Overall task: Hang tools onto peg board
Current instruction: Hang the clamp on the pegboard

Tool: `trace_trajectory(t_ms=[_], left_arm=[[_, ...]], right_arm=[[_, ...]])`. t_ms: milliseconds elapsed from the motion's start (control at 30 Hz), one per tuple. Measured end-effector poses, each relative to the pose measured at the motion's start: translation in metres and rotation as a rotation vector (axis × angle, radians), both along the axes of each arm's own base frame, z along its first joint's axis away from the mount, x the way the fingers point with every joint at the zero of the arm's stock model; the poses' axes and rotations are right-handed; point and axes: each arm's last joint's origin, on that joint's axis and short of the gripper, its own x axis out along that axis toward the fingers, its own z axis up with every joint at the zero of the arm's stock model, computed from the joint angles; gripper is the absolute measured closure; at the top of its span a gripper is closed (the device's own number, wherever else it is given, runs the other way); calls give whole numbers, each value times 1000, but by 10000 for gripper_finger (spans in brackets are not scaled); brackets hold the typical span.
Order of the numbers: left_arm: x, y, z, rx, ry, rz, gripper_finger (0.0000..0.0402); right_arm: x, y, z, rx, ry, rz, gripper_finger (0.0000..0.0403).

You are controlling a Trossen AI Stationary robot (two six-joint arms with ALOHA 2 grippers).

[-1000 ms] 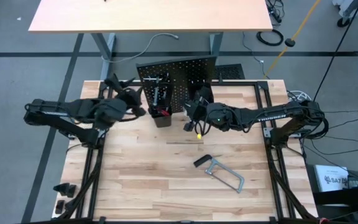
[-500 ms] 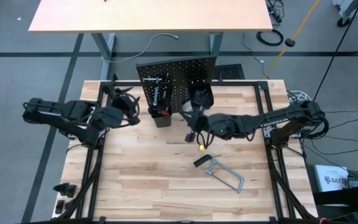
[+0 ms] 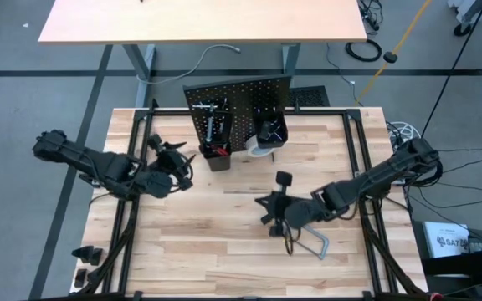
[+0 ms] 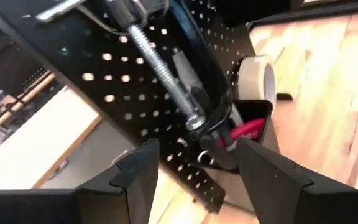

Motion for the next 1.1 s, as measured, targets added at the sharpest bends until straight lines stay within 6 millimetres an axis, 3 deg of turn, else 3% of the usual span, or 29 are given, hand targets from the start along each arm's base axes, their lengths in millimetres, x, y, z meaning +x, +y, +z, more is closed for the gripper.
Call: trace_trajectory(t_ms=[100,200,467,667,1100], left_arm=[[11,3,-8,-30,-52,-58,185],[17,12,-4,-60,-100,-108,185],[-4,66,22,-245,-296,-144,185],[1,92,16,-379,-301,-206,185],[9,108,12,-319,-271,-189,185]], right_arm=[[-4,11,0,22,-11,25,403],[-8,18,0,35,-13,44,403],[-10,24,-1,78,13,114,403],[-10,24,-1,56,20,126,403],[-11,23,-2,44,38,127,403]])
